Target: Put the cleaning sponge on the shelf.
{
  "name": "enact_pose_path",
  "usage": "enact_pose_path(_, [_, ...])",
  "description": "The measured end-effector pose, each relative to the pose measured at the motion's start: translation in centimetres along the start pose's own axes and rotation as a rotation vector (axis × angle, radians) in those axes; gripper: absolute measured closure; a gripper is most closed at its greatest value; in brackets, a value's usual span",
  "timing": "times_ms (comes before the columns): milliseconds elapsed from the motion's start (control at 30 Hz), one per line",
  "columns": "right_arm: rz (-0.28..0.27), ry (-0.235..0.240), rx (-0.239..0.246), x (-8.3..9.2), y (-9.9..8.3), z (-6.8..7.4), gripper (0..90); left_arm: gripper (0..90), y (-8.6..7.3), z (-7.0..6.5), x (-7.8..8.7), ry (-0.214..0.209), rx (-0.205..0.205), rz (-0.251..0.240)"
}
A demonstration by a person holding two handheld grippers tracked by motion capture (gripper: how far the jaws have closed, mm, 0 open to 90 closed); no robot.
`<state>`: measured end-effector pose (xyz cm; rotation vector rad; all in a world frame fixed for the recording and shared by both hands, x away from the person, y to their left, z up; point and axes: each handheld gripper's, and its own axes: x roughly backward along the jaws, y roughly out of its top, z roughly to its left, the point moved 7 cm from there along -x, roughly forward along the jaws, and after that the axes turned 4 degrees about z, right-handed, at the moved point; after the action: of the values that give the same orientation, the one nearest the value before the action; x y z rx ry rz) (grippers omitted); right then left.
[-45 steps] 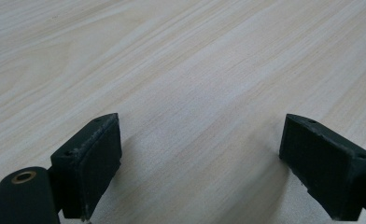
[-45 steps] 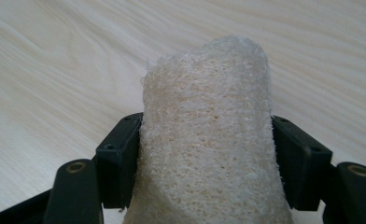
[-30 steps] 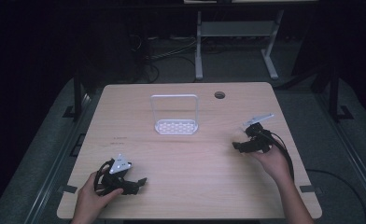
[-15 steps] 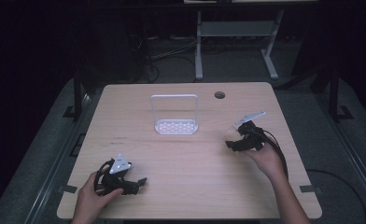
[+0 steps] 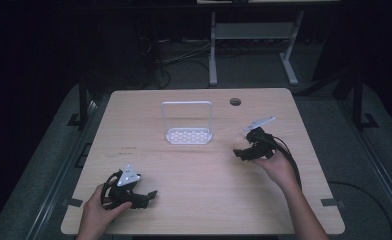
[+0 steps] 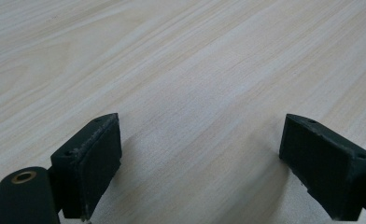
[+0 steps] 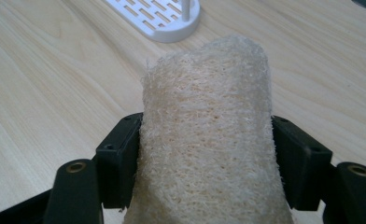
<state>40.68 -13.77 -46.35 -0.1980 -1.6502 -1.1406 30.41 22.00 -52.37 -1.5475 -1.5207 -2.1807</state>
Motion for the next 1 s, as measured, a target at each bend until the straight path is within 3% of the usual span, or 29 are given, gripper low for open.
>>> enact_pose_path(1000, [-0.023, 0.062, 0.053, -1.7, 3.8, 2.7, 32.2, 12.2, 0.0, 0.0, 0.0, 0.0, 0.0, 0.0])
